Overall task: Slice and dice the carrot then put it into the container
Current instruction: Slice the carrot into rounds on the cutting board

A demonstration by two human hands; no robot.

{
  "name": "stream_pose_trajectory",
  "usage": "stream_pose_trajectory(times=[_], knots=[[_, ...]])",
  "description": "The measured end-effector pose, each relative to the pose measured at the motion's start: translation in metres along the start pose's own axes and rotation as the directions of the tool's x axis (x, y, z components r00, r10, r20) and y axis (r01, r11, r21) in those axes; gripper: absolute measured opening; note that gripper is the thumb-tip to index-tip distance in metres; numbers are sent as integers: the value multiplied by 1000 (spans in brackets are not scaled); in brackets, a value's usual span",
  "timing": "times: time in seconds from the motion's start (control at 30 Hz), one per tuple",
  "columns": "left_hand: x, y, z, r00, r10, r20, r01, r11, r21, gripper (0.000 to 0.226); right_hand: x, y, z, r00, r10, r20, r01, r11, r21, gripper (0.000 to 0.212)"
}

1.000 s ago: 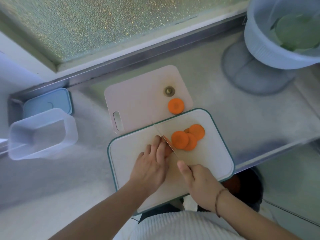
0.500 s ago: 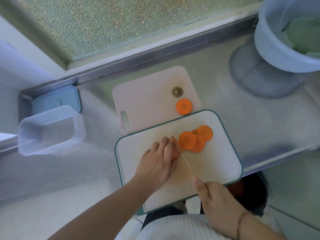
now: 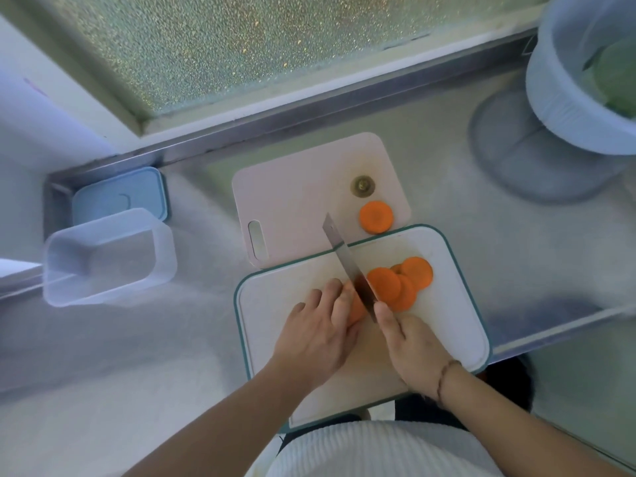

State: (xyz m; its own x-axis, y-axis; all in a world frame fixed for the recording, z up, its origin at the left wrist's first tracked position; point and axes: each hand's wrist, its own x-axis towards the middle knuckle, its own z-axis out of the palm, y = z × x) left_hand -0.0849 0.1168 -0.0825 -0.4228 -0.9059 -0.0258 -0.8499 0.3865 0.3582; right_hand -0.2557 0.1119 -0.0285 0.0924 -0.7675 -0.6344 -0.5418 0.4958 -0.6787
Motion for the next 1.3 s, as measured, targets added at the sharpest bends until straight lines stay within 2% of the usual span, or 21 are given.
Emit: stream_pose_trajectory(times=[0.07,0.13,0.17,0.5,0.57,0.63,0.7,0.77,0.87,0.97,1.17,1.23,1.3], knots=[[-1,1,-1,1000,-2,-5,2,1000,16,52,-2,0,-9,994,84,62,-91,989,120,56],[-1,2,-2,1000,-8,-13,9,999,35,53,-7,-1,-18,964,186,188,-235,930,284,58],[-2,2,-3,1000,-10,-13,10,999,39,54,-10,-1,-22,954,209,213,-269,911,313,57],[-15,-1,-8,999,-51,-1,51,998,40,61,-31,-7,-60,974,172,145,-217,882,417,58],[-18,0,-7,998,-61,-9,61,998,11,55,-39,-13,-58,980,158,122,-193,907,373,58],[-17,1,-6,998,-69,-10,69,998,3,49,-46,-13,-49,994,69,82,-83,981,178,58],[-16,3,-5,997,-74,-10,74,997,3,47,-51,-9,-37,998,-30,61,31,1000,-3,56],[-15,3,-4,996,-85,-11,85,996,-10,47,-54,-1,-25,998,-58,-4,57,995,-78,61],[-15,2,-4,996,-89,-16,88,996,-24,48,-55,8,-13,989,-110,-96,101,990,-97,95],[-15,1,-2,996,-86,-16,86,996,-24,50,-53,10,-7,986,-120,-113,110,990,-88,114],[-16,1,2,996,-83,-18,83,997,8,51,-58,1,2,975,-120,-186,106,991,-87,103],[-15,1,3,997,-80,-24,80,997,15,50,-59,1,7,948,-187,-256,157,979,-133,103],[-15,0,3,997,-76,-34,77,997,21,49,-60,-1,12,959,-117,-259,104,992,-65,108]])
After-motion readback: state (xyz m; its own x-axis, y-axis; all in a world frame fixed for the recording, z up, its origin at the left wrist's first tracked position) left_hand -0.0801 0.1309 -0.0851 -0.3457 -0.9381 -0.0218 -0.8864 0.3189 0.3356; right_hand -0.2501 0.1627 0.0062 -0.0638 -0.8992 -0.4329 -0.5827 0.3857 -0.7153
